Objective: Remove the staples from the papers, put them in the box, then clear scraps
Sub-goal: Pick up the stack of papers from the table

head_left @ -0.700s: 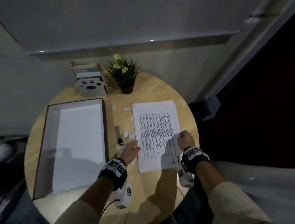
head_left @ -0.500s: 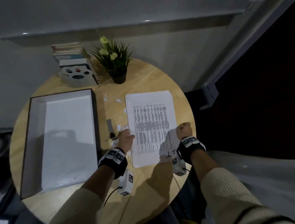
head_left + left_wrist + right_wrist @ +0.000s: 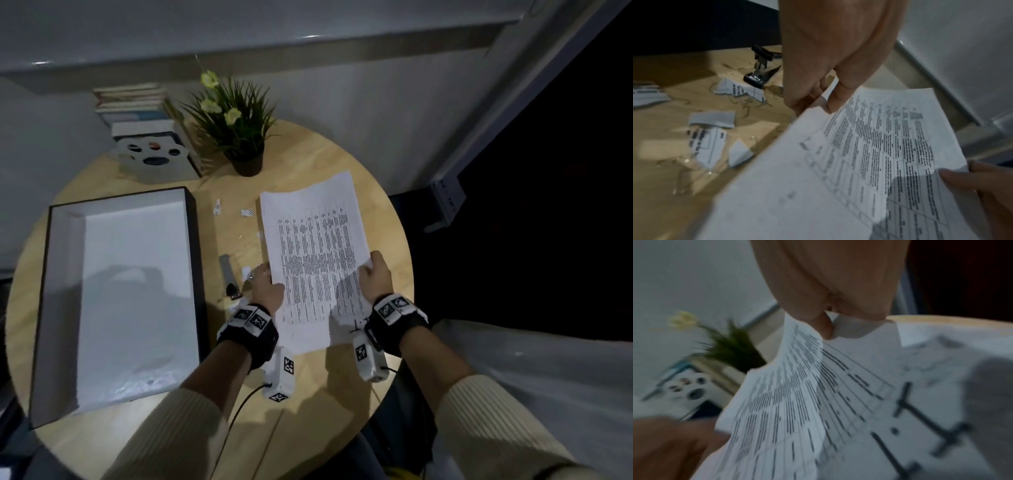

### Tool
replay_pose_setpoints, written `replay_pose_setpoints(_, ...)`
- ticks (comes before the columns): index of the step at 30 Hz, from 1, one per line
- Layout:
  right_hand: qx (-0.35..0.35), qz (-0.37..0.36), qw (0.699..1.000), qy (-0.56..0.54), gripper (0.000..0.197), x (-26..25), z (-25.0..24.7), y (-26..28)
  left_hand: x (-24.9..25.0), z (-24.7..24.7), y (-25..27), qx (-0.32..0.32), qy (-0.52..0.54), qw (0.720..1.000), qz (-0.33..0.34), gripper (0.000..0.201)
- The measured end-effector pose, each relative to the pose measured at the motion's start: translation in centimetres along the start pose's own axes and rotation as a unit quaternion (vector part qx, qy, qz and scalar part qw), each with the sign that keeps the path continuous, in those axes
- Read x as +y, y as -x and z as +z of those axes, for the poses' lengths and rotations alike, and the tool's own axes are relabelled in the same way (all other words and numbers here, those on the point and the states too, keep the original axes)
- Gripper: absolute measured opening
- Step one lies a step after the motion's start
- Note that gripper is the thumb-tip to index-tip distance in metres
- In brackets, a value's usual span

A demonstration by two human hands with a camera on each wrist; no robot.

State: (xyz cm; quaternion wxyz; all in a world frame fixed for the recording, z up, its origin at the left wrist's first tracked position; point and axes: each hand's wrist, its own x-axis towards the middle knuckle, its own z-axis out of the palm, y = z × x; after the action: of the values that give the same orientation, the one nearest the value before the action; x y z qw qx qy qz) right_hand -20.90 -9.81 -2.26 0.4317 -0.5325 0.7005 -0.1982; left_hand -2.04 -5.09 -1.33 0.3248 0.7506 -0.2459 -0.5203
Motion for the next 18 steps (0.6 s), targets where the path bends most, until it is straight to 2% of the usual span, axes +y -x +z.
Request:
replay_pose_setpoints(2,0.032,-0.067,0.997,-0.033,0.010,-0.2,-0.6,1.6,0.9,-0.4,1.3,0.002,0.007,1.000,0.029,0.047)
replay_pose_setpoints(5,0.044,-0.129,0.982,-0.129,0.003,-1.3,-2.2,4.3,2.2,-1.8,4.0,0.022,0.030,0.994,0.098,0.041)
replay_pose_setpoints(8,0.037,-0.154,0.968,-0.193,0.016,-2.8,-3.9,6.3,3.5,-3.6,6.1,0.041,0.086,0.983,0.158,0.039)
replay_pose_setpoints(11,0.008,-0.191,0.957,-0.217,0.005,-3.8,-4.8,7.8,5.1,-5.3,7.7,0.012,0.172,0.960,0.223,0.044)
replay_pose_setpoints(15,-0.027,-0.209,0.949,-0.237,0.001,-5.0,-5.6,9.0,7.0,-6.7,7.7,-0.027,0.257,0.936,0.239,0.062)
replay_pose_setpoints(18,-0.027,-0.206,0.951,-0.230,0.003,-5.0,-5.7,9.2,8.0,-7.3,8.0,-0.030,0.212,0.941,0.263,0.041)
